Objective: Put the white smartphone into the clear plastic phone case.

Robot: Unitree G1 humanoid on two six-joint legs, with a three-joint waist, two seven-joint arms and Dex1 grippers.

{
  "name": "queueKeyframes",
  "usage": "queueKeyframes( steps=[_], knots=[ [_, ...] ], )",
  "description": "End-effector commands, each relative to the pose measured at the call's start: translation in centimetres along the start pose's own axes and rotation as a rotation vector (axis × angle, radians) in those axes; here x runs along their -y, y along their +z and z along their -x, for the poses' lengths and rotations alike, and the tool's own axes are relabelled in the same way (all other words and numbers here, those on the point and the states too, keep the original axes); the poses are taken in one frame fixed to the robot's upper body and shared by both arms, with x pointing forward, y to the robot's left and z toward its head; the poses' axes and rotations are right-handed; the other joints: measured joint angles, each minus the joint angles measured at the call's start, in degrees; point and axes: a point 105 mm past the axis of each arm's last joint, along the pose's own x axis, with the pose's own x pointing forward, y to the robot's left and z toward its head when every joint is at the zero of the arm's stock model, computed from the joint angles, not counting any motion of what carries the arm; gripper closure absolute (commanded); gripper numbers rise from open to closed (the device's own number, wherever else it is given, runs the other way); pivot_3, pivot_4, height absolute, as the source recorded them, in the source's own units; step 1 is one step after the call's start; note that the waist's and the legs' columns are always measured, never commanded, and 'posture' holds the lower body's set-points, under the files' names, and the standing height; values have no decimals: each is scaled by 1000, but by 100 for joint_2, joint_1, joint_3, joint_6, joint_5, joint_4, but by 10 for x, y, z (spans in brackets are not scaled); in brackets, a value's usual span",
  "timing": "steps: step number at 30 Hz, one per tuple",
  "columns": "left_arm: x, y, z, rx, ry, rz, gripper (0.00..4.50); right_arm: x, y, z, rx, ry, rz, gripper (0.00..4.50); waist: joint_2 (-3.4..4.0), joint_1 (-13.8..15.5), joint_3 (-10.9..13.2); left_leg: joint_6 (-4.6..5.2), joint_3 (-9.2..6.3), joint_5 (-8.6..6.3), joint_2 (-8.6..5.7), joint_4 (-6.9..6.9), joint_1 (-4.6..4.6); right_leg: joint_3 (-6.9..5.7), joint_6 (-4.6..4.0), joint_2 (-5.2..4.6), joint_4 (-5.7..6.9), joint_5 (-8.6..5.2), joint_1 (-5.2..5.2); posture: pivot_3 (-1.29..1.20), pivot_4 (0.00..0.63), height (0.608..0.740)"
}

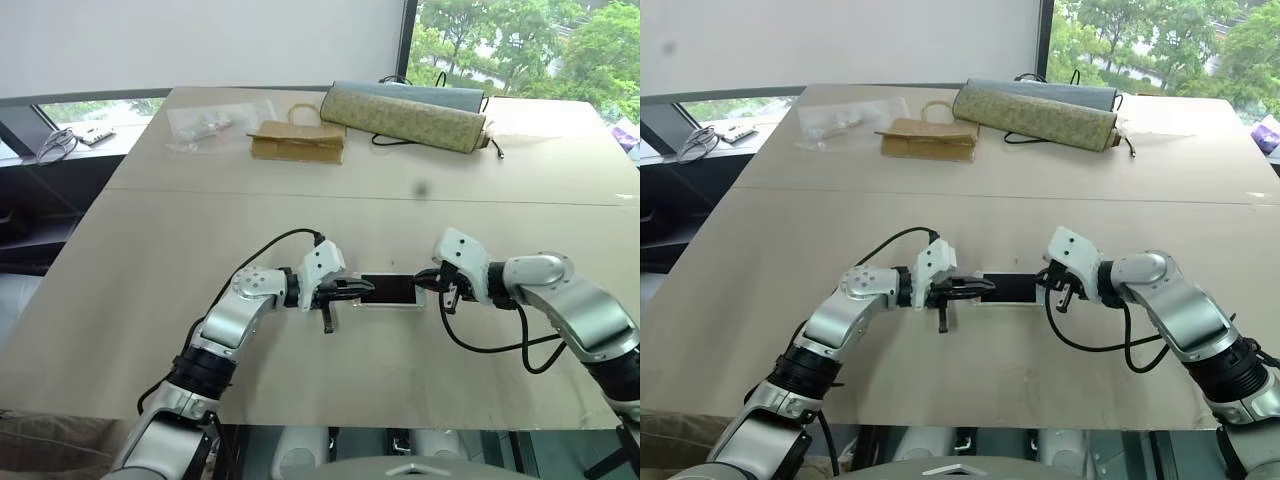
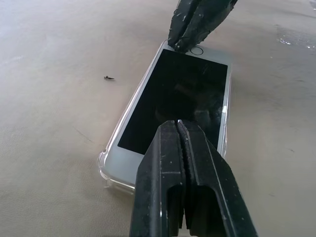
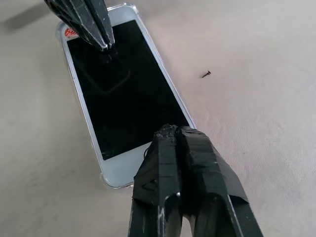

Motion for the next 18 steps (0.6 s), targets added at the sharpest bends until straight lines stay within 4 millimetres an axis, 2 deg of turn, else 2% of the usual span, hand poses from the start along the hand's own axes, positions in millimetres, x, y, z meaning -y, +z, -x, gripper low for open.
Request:
queueKeyframes(
  steps=[1, 7, 13, 18],
  knots=[
    [5, -7, -2, -29, -3, 15, 4454, -16, -31, -17, -141, 94, -69, 4500, -3, -1, -3, 0, 1, 0, 0, -1, 8, 2, 0, -1, 0, -1, 6, 0, 150, 740],
    [6, -7, -2, -28, 5, 19, 4454, -25, -48, -30, -251, 150, -47, 4500, -24, -12, -51, 0, 6, -1, 4, -14, 60, 6, -11, -29, 0, -17, 34, 0, 150, 740],
    [7, -7, -2, -24, 15, 26, 4454, -24, -60, -39, -347, 139, -166, 4500, -53, -35, -136, -1, 7, -1, 7, -16, 70, 7, -23, -38, 0, -13, 38, 0, 150, 740],
    [8, -7, -2, -21, 22, 33, 4454, -26, -78, -42, -432, 159, -228, 4500, -42, -20, -198, -3, 4, -2, 6, -20, 82, 2, -26, -55, -3, -15, 46, 0, 150, 740]
  ],
)
